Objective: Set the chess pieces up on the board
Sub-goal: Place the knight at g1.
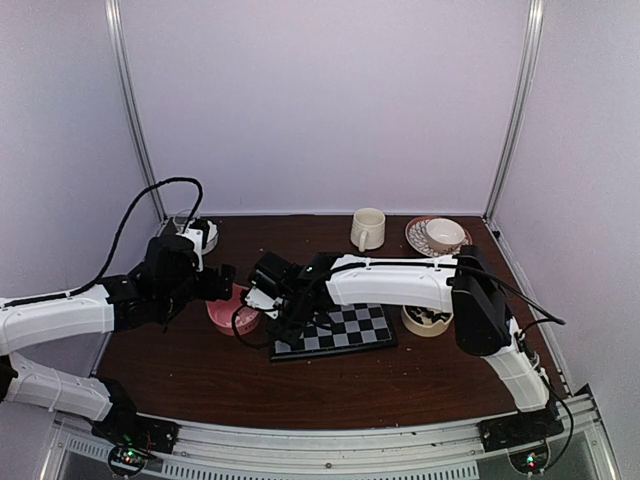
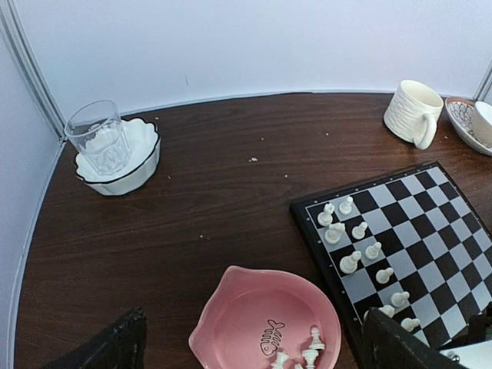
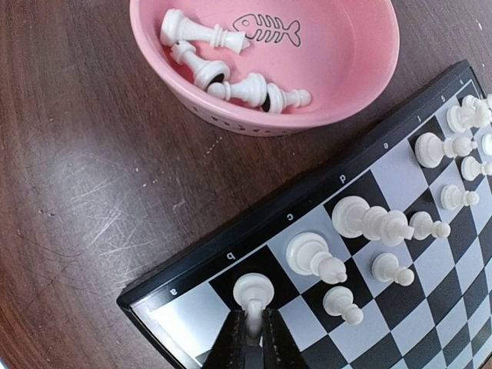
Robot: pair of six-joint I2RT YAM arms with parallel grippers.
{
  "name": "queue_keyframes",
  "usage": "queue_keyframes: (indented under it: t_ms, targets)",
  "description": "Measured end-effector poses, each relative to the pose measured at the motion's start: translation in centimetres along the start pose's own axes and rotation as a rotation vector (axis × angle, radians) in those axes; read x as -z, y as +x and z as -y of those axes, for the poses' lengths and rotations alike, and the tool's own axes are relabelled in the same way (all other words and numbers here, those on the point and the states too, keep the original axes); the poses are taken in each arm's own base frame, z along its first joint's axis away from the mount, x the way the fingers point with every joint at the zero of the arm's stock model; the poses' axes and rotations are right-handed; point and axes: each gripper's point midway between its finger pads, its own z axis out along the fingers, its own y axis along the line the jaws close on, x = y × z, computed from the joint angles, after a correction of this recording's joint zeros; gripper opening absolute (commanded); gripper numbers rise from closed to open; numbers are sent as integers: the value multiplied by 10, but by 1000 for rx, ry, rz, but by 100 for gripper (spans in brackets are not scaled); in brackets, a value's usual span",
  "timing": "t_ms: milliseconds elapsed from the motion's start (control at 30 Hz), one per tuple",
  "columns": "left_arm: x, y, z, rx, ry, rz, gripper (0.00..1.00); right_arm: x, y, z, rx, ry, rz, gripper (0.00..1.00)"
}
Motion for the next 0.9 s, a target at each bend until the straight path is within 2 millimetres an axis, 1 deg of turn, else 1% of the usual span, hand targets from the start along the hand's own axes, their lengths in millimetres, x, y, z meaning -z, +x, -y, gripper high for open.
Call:
queue_keyframes:
  t_ms: [367, 700, 800, 900]
  targets:
    - [0, 0, -2, 2, -5, 0, 98, -1, 1, 1, -2, 7, -4, 26]
    - [-1, 1, -3, 4, -10, -7, 98, -1, 0, 1, -7, 5, 0, 29]
    - [-5, 9, -8, 10, -30, -43, 98, 4, 0, 0, -9, -3, 8, 30]
    - [-11, 14, -12, 15, -59, -94, 98, 18, 3, 0, -12, -8, 21, 31]
